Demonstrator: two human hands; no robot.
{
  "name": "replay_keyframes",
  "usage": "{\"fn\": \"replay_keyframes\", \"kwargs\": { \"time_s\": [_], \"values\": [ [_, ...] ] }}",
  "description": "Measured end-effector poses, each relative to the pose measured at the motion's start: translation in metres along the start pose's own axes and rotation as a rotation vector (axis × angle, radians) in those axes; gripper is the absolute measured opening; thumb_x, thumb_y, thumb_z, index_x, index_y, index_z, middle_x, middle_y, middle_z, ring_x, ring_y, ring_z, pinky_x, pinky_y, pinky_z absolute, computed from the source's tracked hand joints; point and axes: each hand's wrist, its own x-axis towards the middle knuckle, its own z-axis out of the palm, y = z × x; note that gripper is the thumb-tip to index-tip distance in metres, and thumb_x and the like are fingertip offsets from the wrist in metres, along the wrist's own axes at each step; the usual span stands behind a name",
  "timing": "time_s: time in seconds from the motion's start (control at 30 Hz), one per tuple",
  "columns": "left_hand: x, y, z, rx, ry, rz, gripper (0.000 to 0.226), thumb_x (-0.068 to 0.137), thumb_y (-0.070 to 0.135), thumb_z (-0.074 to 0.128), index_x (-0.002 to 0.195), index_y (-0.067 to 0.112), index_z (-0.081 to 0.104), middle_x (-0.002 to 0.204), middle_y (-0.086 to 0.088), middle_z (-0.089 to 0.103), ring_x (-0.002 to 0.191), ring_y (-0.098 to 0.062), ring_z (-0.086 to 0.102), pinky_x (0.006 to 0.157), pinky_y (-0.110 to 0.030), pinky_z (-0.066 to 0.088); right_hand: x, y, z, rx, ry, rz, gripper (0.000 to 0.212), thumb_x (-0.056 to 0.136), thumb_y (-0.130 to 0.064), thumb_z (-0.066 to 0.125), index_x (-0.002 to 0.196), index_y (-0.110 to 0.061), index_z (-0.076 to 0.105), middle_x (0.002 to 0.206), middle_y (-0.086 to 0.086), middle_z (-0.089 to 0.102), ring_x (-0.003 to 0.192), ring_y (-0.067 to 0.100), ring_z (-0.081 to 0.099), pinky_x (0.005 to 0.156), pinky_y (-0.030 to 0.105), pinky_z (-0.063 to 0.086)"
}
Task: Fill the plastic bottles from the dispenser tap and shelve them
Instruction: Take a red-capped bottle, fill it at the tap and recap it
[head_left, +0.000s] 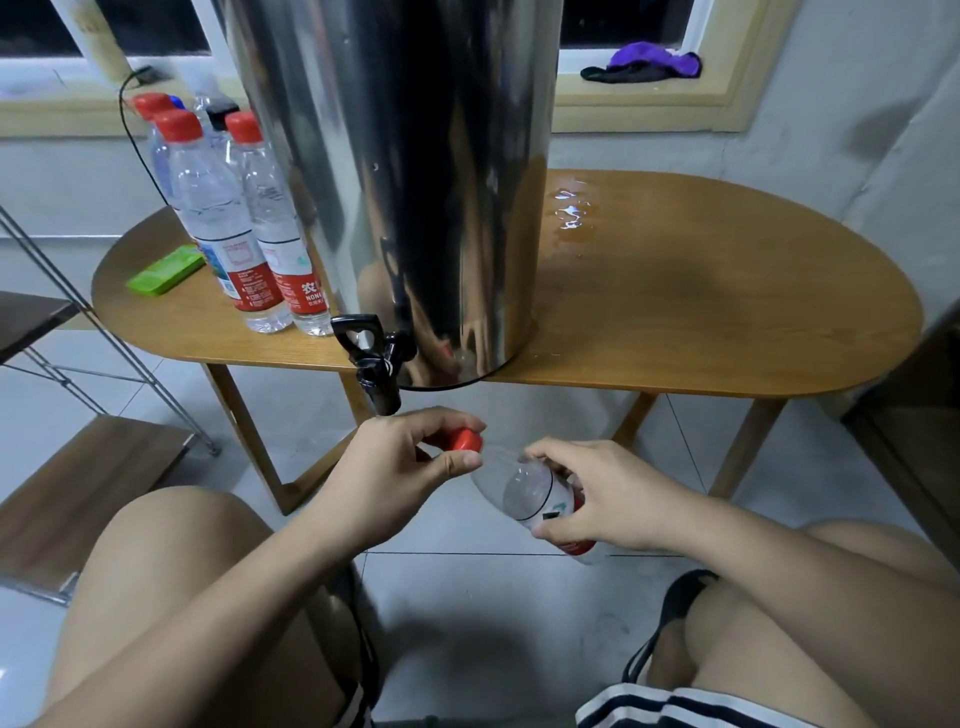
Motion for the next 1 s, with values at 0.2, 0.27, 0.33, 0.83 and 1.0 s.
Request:
{"fn": "replay_keyframes", "kwargs": {
  "time_s": [0.2, 0.27, 0.33, 0.83, 1.0],
  "values": [
    [-0.011, -0.003, -0.001, 0.093, 0.116, -0.063, 0.046, 0.09, 0.073, 0.063, 0.102, 0.032, 0.08, 0.082, 0.02, 0.076, 0.081, -0.003, 0.073, 0.069, -0.026, 0.057, -0.003, -0.006, 0.008, -0.073, 0.033, -0.04, 0.089, 0.068, -0.085, 0.073, 0.144, -0.043, 0.053, 0.134, -0.022, 0.064, 0.119, 0.006, 0.062, 0.099, 0.036, 0.055],
    [-0.011, -0.004, -0.005, 0.097, 0.104, -0.145, 0.046, 0.09, 0.074, 0.063, 0.09, 0.031, 0.077, 0.074, 0.018, 0.075, 0.073, -0.002, 0.072, 0.066, -0.027, 0.057, -0.003, -0.009, 0.01, -0.133, 0.054, -0.055, 0.092, 0.07, -0.086, 0.07, 0.148, -0.043, 0.052, 0.137, -0.024, 0.061, 0.123, 0.006, 0.06, 0.1, 0.033, 0.054],
    [-0.013, -0.005, -0.007, 0.137, 0.065, -0.191, 0.049, 0.09, 0.076, 0.063, 0.079, 0.03, 0.074, 0.069, 0.017, 0.075, 0.067, -0.003, 0.072, 0.063, -0.027, 0.057, -0.001, -0.012, 0.012, -0.194, 0.054, -0.079, 0.088, 0.075, -0.08, 0.075, 0.151, -0.042, 0.051, 0.135, -0.023, 0.06, 0.122, 0.006, 0.058, 0.095, 0.027, 0.049],
    [-0.019, -0.026, -0.029, 0.132, 0.077, -0.019, 0.033, 0.09, 0.041, 0.084, 0.122, 0.04, 0.078, 0.105, 0.027, 0.072, 0.1, 0.005, 0.067, 0.08, -0.008, 0.046, 0.027, -0.02, 0.026, -0.103, 0.059, -0.055, 0.083, 0.076, -0.069, 0.085, 0.147, -0.04, 0.055, 0.135, -0.019, 0.064, 0.118, 0.01, 0.062, 0.097, 0.036, 0.056],
    [-0.018, -0.026, -0.033, 0.077, 0.154, -0.177, 0.037, 0.091, 0.068, 0.065, 0.1, 0.034, 0.079, 0.078, 0.023, 0.074, 0.079, 0.0, 0.071, 0.065, -0.014, 0.051, 0.036, -0.029, 0.034, -0.163, 0.115, -0.072, 0.083, 0.078, -0.07, 0.083, 0.148, -0.039, 0.052, 0.134, -0.017, 0.064, 0.118, 0.013, 0.061, 0.095, 0.036, 0.054]
  ]
}}
